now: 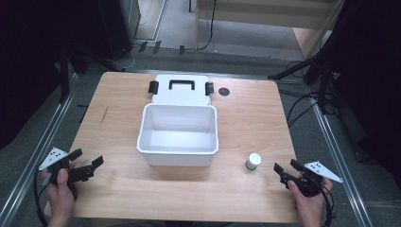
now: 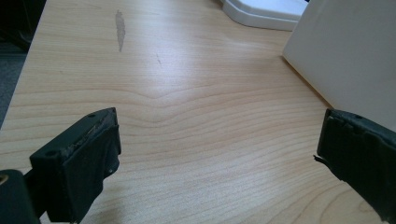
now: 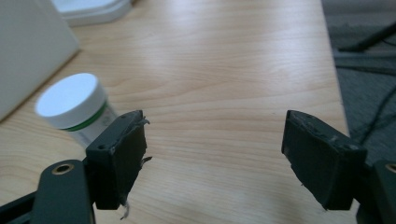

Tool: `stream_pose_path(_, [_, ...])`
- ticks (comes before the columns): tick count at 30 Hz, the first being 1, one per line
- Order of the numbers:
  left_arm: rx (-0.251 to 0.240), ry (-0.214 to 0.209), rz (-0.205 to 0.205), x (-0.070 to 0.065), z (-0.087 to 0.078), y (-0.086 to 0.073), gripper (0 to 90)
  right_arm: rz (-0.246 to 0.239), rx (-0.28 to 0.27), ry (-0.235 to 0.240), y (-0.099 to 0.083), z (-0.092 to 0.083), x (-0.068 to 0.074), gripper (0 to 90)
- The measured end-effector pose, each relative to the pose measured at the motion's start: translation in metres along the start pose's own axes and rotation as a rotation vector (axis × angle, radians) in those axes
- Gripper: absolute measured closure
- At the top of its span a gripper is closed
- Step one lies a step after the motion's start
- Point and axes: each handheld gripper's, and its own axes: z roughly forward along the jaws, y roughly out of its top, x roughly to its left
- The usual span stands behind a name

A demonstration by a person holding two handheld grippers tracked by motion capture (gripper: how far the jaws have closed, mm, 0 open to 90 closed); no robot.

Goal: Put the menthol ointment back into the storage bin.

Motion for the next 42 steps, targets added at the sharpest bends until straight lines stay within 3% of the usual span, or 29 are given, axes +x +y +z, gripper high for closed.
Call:
stream_pose_path(2, [0.002, 0.0, 0.002, 0.0, 0.0, 0.0, 0.3, 0.005, 0.02, -0.016, 0.006, -0.002, 0.001, 24.7])
stream_pose_path(6, [0.005, -0.006, 0.005, -0.001, 0.0, 0.0, 0.3, -0.029, 0.074, -0.031, 0.015, -0.005, 0.008, 25.8])
stream_pose_path(9, [0.01, -0.007, 0.008, -0.001, 0.001, 0.0, 0.3, -0.102, 0.185, -0.049, 0.022, -0.003, 0.018, 24.6])
stream_pose_path(13, [0.012, -0.009, 0.004, -0.001, 0.001, 0.0, 0.3, -0.161, 0.327, -0.027, 0.031, -0.002, 0.026, 23.1])
stream_pose_path(14, [0.012, -0.009, 0.004, -0.001, 0.001, 0.0, 0.3, -0.161, 0.327, -0.027, 0.031, -0.002, 0.026, 23.1])
stream_pose_path(15, [0.013, -0.011, 0.005, -0.001, 0.001, 0.0, 0.3, -0.187, 0.403, -0.023, 0.037, 0.0, 0.028, 23.0])
stream_pose_path(17, [0.016, -0.015, 0.011, -0.001, 0.001, 0.0, 0.3, -0.208, 0.489, -0.022, 0.043, 0.003, 0.03, 23.0])
stream_pose_path(18, [0.016, -0.015, 0.011, -0.001, 0.001, 0.0, 0.3, -0.208, 0.489, -0.022, 0.043, 0.003, 0.03, 23.0])
stream_pose_path(19, [0.018, -0.017, 0.011, -0.001, 0.001, 0.0, 0.3, -0.228, 0.575, -0.022, 0.05, 0.006, 0.032, 22.1])
stream_pose_path(21, [0.02, -0.017, 0.01, -0.001, 0.002, 0.001, 0.3, -0.257, 0.665, -0.006, 0.056, 0.009, 0.036, 21.9])
stream_pose_path(24, [0.025, -0.019, 0.013, -0.001, 0.002, 0.001, 0.3, -0.346, 0.801, -0.011, 0.064, 0.013, 0.045, 21.2])
stream_pose_path(26, [0.027, -0.019, 0.012, -0.001, 0.002, 0.001, 0.3, -0.405, 0.862, -0.026, 0.07, 0.014, 0.053, 21.1])
stream_pose_path(33, [0.029, -0.02, 0.007, 0.0, 0.002, 0.001, 0.3, -0.459, 0.968, -0.007, 0.088, 0.027, 0.076, 20.4])
stream_pose_path(42, [0.035, -0.023, 0.007, 0.0, 0.003, 0.001, 0.3, -0.442, 0.983, -0.02, 0.102, 0.055, 0.089, 21.0])
